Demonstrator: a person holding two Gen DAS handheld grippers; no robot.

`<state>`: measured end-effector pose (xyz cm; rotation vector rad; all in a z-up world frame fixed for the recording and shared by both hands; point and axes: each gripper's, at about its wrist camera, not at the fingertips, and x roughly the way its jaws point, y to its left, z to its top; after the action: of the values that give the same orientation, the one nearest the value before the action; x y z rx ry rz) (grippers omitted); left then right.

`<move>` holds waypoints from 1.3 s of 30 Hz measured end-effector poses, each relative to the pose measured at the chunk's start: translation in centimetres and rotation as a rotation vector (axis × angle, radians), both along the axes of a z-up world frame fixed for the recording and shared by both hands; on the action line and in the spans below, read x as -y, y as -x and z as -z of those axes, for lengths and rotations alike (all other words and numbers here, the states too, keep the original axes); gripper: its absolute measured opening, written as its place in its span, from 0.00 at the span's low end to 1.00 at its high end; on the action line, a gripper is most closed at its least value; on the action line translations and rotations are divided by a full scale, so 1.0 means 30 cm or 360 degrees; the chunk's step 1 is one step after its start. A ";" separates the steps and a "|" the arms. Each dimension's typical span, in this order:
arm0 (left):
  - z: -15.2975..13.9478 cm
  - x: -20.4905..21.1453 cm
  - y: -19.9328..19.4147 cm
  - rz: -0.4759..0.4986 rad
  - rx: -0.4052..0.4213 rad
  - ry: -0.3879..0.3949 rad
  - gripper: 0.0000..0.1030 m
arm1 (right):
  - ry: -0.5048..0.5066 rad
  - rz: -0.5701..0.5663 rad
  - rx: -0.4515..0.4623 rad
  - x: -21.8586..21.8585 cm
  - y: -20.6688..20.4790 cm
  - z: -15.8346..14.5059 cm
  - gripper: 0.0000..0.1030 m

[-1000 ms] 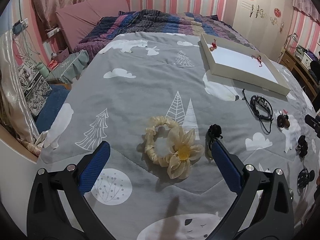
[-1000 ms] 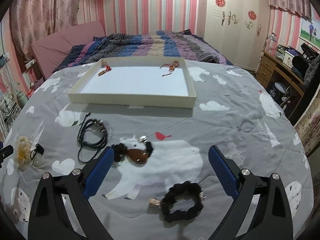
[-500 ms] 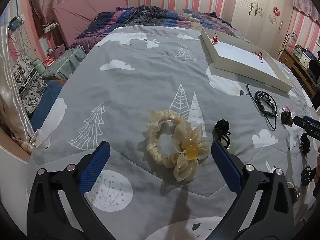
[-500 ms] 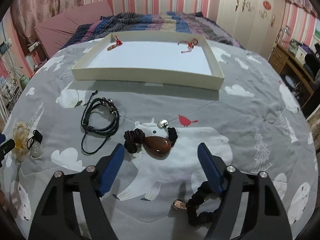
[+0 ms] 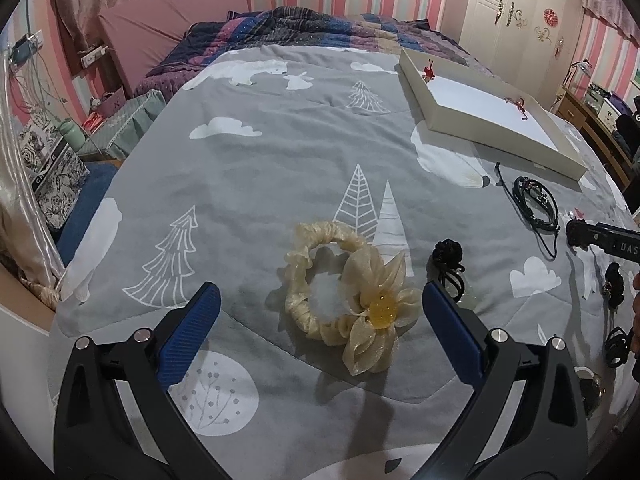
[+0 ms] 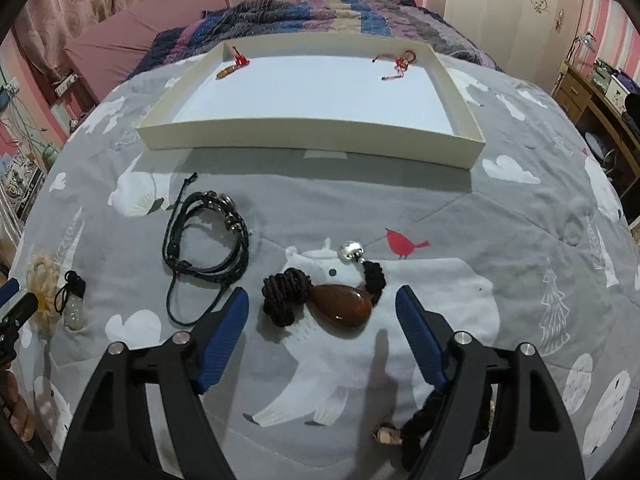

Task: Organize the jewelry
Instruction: 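Grasp the cream flower scrunchie with the left tool while the right tool grasps the brown stone pendant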

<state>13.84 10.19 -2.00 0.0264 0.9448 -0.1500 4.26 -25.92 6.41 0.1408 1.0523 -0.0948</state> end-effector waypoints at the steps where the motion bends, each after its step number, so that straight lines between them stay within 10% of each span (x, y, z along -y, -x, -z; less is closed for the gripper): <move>1: 0.002 0.001 0.000 0.0002 -0.0002 0.0002 0.97 | -0.0001 0.0008 -0.0002 0.003 -0.004 0.001 0.74; 16: 0.030 0.070 -0.062 0.0109 -0.0077 0.0009 0.75 | -0.0023 -0.0060 -0.0092 0.005 -0.046 0.042 0.60; 29: 0.052 0.074 -0.100 0.0121 -0.0135 0.0025 0.22 | -0.0024 -0.0104 -0.0057 0.017 -0.029 0.037 0.47; 39: 0.042 0.077 -0.090 0.0118 -0.0122 0.0051 0.17 | -0.0095 -0.0128 -0.0018 0.041 0.002 0.015 0.20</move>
<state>16.55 7.89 -3.27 0.0261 1.0183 -0.2359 4.20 -27.17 5.96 0.1523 1.0713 0.0084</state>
